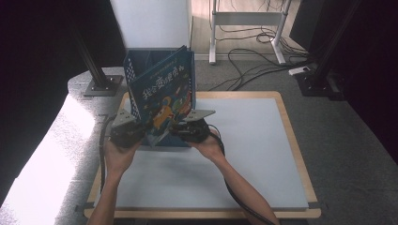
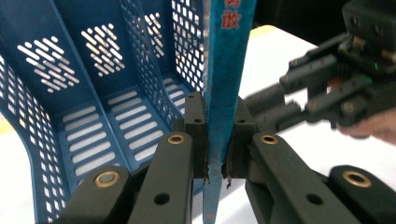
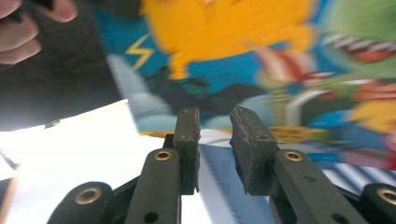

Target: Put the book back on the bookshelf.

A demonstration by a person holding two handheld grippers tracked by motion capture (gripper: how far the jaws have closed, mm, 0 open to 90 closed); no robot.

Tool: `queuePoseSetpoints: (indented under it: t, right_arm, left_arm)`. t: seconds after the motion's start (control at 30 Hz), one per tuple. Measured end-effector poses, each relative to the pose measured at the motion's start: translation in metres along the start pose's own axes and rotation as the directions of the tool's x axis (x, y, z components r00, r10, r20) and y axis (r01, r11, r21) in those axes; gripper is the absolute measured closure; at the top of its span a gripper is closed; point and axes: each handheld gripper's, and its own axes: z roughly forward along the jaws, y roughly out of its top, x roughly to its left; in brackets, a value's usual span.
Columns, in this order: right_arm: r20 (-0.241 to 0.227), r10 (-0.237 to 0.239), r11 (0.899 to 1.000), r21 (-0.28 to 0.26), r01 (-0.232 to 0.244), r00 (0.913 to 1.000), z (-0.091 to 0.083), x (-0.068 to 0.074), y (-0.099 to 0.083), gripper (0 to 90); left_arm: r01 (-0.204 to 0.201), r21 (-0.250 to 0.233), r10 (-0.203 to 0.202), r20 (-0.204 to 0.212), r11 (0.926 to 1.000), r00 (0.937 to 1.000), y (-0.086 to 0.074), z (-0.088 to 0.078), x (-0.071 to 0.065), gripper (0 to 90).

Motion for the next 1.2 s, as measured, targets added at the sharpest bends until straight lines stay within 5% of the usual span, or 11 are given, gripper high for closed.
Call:
queuePoseSetpoints:
  t: [0.23,0.53,0.8,1.2]
  right_arm:
    - [-0.099,-0.02,1.0,0.009,0.021,0.9949,0.025,0.029,-0.006,77.0]
    - [-0.155,-0.043,0.999,0.017,0.046,0.987,0.041,0.048,-0.003,83.7]
    - [-0.142,-0.049,0.998,0.02,0.052,0.9886,0.05,0.055,0.001,83.4]
    - [-0.038,-0.108,0.994,0.017,0.109,0.9934,0.052,0.058,0.0,88.7]
  left_arm:
    - [0.024,0.022,-0.024,0.007,0.9995,0.9997,0.001,0.0,0.004,82.7]
    - [0.032,0.028,-0.032,-0.002,0.9991,0.9995,0.004,0.0,0.003,82.7]
    - [0.047,0.027,-0.046,-0.013,0.9986,0.9989,0.007,0.002,-0.001,82.8]
    - [0.094,-0.013,-0.094,-0.036,0.9955,0.9949,0.004,0.007,-0.003,83.1]
